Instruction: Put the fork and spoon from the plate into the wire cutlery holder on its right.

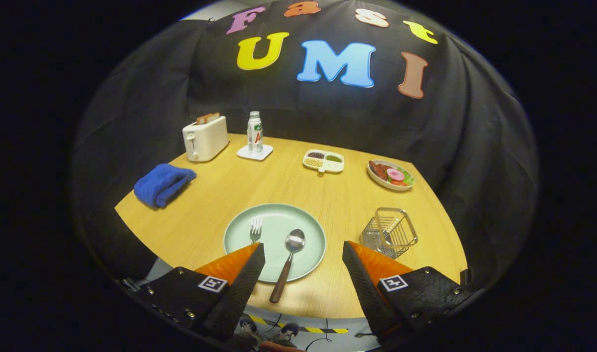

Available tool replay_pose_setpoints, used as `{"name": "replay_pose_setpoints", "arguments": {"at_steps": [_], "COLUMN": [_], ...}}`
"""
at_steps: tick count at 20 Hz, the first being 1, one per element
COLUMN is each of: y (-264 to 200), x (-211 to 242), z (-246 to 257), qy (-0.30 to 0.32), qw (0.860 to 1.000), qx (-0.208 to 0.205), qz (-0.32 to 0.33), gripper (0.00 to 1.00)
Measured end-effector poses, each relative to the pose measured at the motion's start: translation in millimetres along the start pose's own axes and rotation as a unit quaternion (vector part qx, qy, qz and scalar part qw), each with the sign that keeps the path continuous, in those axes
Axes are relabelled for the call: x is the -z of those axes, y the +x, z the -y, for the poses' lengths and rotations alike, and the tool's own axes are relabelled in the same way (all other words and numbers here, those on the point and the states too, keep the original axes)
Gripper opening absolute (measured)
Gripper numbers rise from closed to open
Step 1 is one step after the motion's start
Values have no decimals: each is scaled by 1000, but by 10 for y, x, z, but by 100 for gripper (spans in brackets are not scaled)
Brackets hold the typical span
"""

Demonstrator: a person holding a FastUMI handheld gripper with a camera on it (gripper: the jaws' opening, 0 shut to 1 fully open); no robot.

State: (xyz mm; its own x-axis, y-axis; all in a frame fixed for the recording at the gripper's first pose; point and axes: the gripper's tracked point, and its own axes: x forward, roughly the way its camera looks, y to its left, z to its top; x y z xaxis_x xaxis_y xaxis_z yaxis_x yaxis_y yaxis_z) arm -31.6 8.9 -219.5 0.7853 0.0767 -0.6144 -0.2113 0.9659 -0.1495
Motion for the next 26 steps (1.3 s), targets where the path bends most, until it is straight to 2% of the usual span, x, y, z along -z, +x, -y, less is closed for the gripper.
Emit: {"name": "replay_pose_setpoints", "arguments": {"at_steps": [6,7,9,13,15,16,17,18,19,20,26], "y": [213,262,301,296,345,382,394,411,406,370,204], "x": [475,520,629,794,837,884,902,927,935,887,767], "z": [-104,-67,-25,-35,-96,-138,-144,-123,-82,-65,1], "qy": [-16,-19,-21,-32,-28,-26,-27,-26,-27,-23,-29], "qw": [997,997,995,990,989,987,986,985,984,985,987], "qx": [-1,7,17,18,-2,-13,-18,-18,-12,-14,-33], "qz": [-69,-76,-100,-138,-146,-156,-165,-170,-174,-171,-155], "gripper": [96,95,84,84,83,74,60,52,28,16,15]}}
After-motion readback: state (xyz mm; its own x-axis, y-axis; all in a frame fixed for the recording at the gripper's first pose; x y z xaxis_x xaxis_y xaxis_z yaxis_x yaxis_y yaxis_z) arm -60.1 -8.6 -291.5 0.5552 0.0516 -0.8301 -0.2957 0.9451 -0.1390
